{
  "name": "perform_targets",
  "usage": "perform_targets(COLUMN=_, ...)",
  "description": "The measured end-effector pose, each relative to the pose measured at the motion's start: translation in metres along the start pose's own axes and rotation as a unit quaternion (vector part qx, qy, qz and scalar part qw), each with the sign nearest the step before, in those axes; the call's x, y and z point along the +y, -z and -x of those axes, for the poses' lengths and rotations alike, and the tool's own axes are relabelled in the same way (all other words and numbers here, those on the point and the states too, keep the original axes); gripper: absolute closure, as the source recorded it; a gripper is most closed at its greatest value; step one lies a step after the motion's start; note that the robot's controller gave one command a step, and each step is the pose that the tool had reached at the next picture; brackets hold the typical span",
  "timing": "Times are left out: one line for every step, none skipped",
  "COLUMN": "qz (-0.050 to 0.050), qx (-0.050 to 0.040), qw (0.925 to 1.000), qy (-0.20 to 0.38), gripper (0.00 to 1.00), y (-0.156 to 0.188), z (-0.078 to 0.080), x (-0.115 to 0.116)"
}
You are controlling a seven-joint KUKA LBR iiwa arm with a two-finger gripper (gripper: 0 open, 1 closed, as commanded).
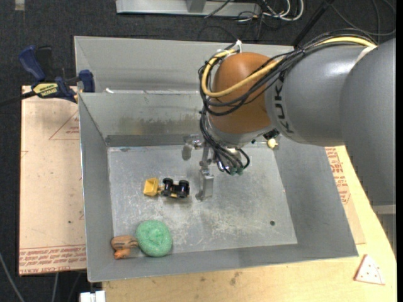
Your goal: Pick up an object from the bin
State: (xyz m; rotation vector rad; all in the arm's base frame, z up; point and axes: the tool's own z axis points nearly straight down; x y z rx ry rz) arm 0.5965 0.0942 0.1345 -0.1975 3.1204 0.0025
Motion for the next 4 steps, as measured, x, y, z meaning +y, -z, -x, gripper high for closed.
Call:
perform_targets(qz=0.0, qx=0.0058, qw=1.0, qy=0.004, gripper=0.0, y=-0.059, z=-0.017, x=0.031)
perform_targets(qz=0.0, qx=0.0059, qw=0.9996, qy=-0.029, gripper=1.0, y=-0.064, z=-0.026, x=0.042)
perform_targets(qz=0.0, qx=0.0059, qw=0.9996, qy=-0.029, gripper=1.0, y=-0.064, z=-0.026, x=0.042)
perform_targets(qz=0.0, qx=0.005, qw=0.9998, qy=-0.018, gripper=1.0, y=0.082, z=-0.003, x=0.048)
